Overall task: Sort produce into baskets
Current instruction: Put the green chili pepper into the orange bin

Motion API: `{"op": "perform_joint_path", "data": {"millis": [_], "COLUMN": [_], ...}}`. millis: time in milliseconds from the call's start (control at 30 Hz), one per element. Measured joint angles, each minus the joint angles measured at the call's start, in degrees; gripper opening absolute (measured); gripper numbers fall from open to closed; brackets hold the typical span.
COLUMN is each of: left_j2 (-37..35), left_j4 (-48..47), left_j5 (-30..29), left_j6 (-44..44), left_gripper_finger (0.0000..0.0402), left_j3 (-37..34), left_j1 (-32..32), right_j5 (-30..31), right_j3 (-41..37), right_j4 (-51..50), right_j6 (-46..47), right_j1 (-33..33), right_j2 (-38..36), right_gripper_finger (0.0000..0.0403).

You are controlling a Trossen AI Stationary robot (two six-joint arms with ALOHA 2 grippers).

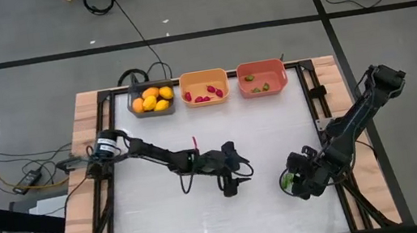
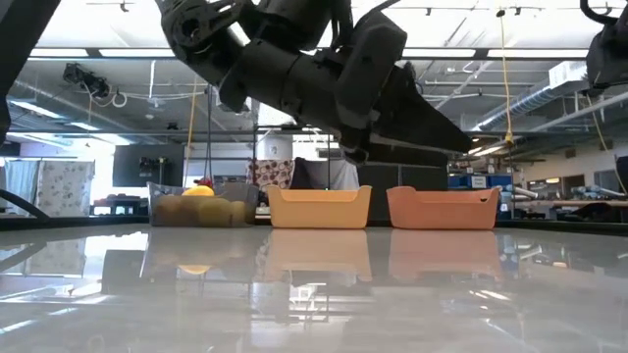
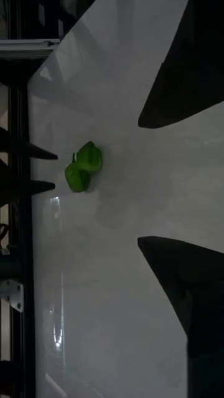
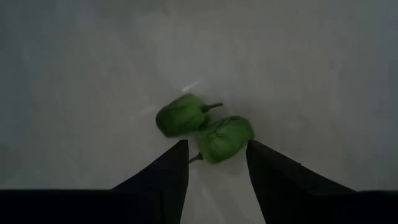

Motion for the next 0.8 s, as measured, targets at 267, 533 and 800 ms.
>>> {"op": "perform_joint_path", "data": {"millis": [267,533,800], "left_j2": [0.02,0.04,0.04], "left_j4": [-0.85,-1.00,-0.98], "left_j5": [-0.01,-0.57,-1.18], "left_j6": [-0.13,0.09,0.19], "left_gripper_finger": [0.0307,0.0307,0.0307], "left_j3": [-0.02,-0.05,-0.07], "left_j1": [-0.10,-0.10,-0.10], "right_j5": [0.74,-3.82,-5.27], "right_j3": [0.00,0.00,0.00], "right_j4": [-1.01,1.01,4.19], "right_j6": [6.29,17.37,12.16], "right_j1": [0.23,-1.04,-3.20], "right_j2": [0.53,5.45,8.85], "right_gripper_finger": [0.0174,0.0173,0.0120]}}
